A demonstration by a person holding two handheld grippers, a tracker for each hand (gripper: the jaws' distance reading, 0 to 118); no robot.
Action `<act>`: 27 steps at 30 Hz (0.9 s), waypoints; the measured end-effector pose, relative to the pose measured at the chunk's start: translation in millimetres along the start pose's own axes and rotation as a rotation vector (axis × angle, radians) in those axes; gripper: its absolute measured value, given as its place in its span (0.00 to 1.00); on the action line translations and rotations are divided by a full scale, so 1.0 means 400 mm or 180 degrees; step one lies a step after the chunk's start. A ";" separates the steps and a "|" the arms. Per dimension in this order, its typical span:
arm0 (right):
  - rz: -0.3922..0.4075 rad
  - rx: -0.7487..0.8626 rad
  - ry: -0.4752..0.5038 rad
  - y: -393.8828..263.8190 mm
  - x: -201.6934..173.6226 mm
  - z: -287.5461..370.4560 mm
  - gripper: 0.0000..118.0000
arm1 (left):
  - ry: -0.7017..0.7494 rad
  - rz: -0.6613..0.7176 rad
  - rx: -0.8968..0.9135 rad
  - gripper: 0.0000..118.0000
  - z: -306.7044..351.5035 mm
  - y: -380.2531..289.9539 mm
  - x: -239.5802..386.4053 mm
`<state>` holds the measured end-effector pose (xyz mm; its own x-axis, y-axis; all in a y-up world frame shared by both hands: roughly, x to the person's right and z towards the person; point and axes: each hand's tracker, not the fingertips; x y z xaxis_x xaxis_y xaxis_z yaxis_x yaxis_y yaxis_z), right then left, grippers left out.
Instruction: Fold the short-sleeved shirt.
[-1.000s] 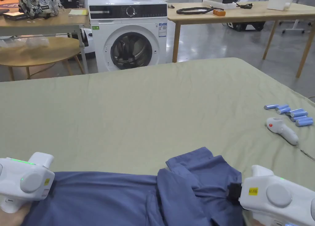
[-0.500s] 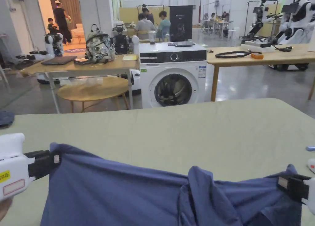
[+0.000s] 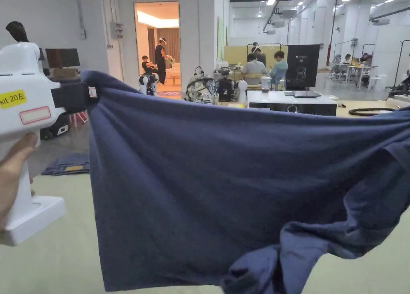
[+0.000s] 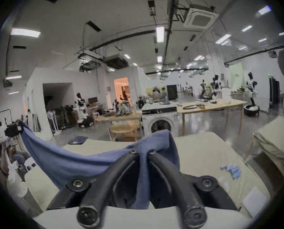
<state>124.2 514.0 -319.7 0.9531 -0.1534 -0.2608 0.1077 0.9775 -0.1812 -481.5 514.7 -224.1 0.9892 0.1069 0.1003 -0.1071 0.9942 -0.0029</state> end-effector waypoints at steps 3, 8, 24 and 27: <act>0.0231 0.0098 -0.0119 0.074 -0.021 -0.029 0.02 | 0.0016 0.0081 0.0147 0.00 -0.011 0.048 -0.004; 0.0289 0.0183 -0.0194 0.185 -0.052 -0.092 0.02 | 0.0114 0.0020 0.0216 0.00 -0.066 0.110 0.005; 0.0548 -0.0003 -0.0445 0.274 0.034 -0.457 0.02 | 0.0276 0.0017 0.0009 0.00 -0.356 0.116 -0.002; 0.0724 0.0152 -0.0576 0.252 -0.002 -0.465 0.02 | 0.0276 0.0083 -0.0042 0.00 -0.385 0.089 -0.003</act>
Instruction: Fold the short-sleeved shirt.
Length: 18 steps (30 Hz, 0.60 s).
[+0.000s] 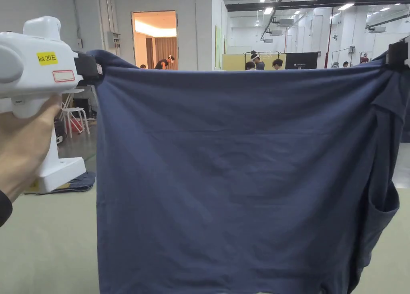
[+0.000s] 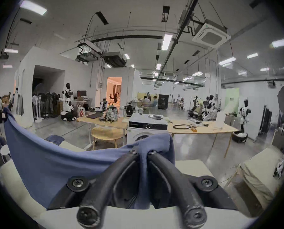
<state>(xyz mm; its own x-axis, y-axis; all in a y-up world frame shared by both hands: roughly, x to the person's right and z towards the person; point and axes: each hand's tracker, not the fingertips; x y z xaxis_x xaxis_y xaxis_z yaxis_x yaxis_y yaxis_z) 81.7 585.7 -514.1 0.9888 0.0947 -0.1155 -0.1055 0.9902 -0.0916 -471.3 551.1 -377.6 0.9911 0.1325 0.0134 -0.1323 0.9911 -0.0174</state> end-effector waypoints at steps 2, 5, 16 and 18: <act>0.0030 -0.0025 0.0004 0.007 -0.008 -0.036 0.02 | 0.0027 0.0003 -0.0032 0.00 -0.024 -0.009 0.002; 0.0000 0.0057 0.0060 0.036 -0.007 -0.080 0.02 | 0.0092 -0.0077 0.0042 0.00 -0.045 -0.005 -0.004; 0.0103 -0.0035 0.0095 0.000 -0.074 -0.079 0.02 | -0.0178 0.0013 -0.0217 0.00 -0.133 -0.119 -0.081; 0.0043 -0.0192 0.0185 -0.071 -0.087 -0.083 0.02 | -0.0067 0.0063 -0.0477 0.00 -0.141 -0.201 -0.089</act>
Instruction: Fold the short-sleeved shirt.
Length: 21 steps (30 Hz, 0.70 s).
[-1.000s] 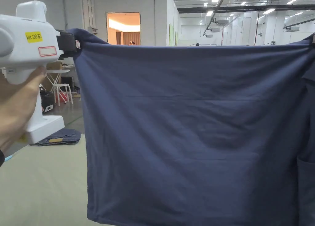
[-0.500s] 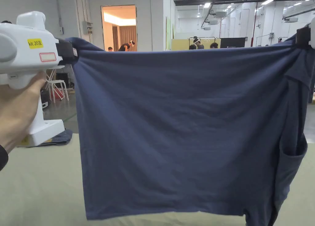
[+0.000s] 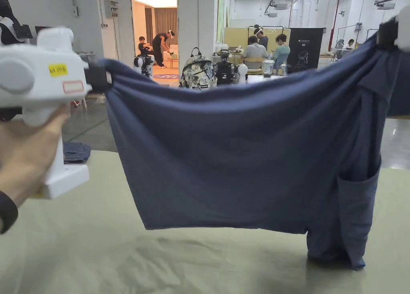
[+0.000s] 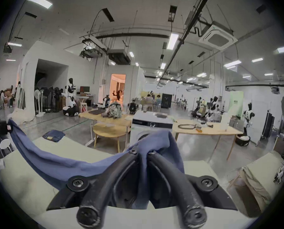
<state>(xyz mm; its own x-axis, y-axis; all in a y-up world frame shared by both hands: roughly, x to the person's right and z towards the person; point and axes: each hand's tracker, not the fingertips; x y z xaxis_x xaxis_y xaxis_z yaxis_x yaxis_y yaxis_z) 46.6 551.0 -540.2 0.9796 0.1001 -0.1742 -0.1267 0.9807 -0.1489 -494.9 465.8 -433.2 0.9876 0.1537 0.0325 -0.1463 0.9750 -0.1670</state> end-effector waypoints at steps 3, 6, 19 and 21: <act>-0.0214 -0.0142 0.0200 -0.133 -0.009 -0.011 0.02 | 0.0030 -0.0080 -0.0193 0.00 -0.002 -0.136 -0.001; -0.0229 -0.0307 0.0379 -0.279 -0.022 0.027 0.02 | -0.0133 0.0000 -0.0362 0.00 0.059 -0.271 0.013; -0.0947 -0.0273 0.0625 -0.754 -0.022 0.614 0.02 | -0.0002 0.0478 -0.0173 0.00 0.640 -0.652 0.035; -0.1081 -0.0299 0.0519 -0.804 -0.013 0.688 0.02 | 0.0117 0.0526 -0.0252 0.00 0.714 -0.697 0.037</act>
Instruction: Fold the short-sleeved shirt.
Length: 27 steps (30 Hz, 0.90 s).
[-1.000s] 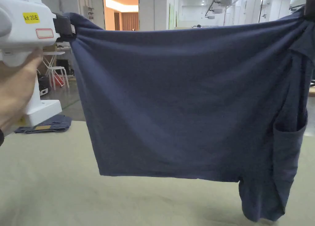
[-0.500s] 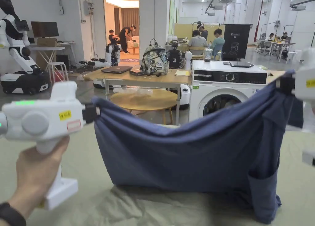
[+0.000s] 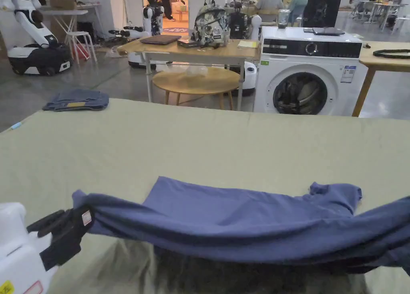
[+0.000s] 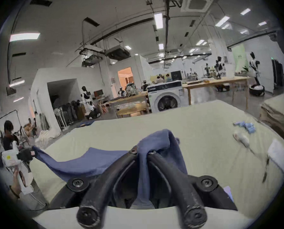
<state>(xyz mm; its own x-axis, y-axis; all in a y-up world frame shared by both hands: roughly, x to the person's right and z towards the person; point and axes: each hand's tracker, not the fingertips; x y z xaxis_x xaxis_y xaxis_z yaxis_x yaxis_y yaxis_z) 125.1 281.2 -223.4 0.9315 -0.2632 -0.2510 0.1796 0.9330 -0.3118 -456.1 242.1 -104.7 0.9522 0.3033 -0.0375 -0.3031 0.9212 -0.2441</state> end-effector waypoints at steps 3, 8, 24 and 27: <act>-0.0078 -0.0039 -0.0196 -0.081 0.015 0.096 0.02 | -0.0003 0.0130 -0.0205 0.00 0.083 -0.080 -0.006; -0.0005 -0.0490 -0.0302 -0.242 0.029 0.158 0.02 | 0.0163 0.0113 -0.0627 0.00 0.119 -0.203 -0.024; -0.0260 -0.0564 -0.0956 -0.368 0.049 0.325 0.60 | 0.0241 -0.0236 -0.0663 0.46 0.152 -0.197 0.016; -0.0127 -0.0142 -0.0787 -0.291 -0.005 0.330 0.59 | 0.0080 -0.0274 -0.0347 0.46 0.170 -0.135 0.067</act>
<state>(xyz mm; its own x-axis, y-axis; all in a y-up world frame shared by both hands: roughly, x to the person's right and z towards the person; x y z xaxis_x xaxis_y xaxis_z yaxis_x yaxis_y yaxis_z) 144.2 205.4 -65.8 0.9740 -0.2266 -0.0076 0.2089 0.9099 -0.3585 -417.1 217.0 -26.5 0.9756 0.2167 -0.0357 -0.2153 0.9112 -0.3513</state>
